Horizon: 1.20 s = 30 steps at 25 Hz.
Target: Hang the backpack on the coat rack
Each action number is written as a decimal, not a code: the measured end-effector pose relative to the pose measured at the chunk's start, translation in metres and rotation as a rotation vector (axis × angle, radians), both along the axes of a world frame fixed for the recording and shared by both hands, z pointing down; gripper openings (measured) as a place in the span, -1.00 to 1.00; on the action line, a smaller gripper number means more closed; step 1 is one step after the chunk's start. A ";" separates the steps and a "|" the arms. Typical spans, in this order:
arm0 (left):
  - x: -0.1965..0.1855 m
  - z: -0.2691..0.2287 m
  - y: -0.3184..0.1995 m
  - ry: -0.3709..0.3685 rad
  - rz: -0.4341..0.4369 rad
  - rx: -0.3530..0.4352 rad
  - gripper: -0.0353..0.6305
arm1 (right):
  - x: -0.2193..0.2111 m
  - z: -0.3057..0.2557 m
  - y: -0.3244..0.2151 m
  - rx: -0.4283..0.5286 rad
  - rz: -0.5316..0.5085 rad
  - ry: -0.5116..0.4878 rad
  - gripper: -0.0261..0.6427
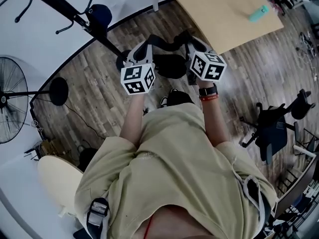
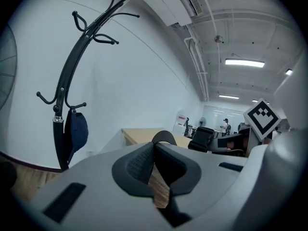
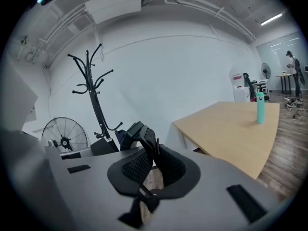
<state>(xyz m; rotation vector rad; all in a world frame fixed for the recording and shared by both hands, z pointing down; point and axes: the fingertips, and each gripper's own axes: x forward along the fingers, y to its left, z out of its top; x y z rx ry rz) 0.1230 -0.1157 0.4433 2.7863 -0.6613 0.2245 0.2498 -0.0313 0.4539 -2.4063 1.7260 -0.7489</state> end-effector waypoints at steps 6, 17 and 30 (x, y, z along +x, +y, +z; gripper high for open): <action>-0.015 0.003 -0.055 -0.010 -0.147 -0.001 -0.82 | -0.010 0.004 -0.081 -0.002 -0.165 -0.019 -0.78; -0.080 -0.012 -0.139 -0.022 -0.486 0.011 -0.82 | -0.063 0.000 -0.213 -0.032 -0.520 -0.042 -0.78; -0.169 -0.029 -0.208 -0.001 -0.789 0.028 -0.82 | -0.077 -0.009 -0.310 -0.006 -0.667 -0.044 -0.78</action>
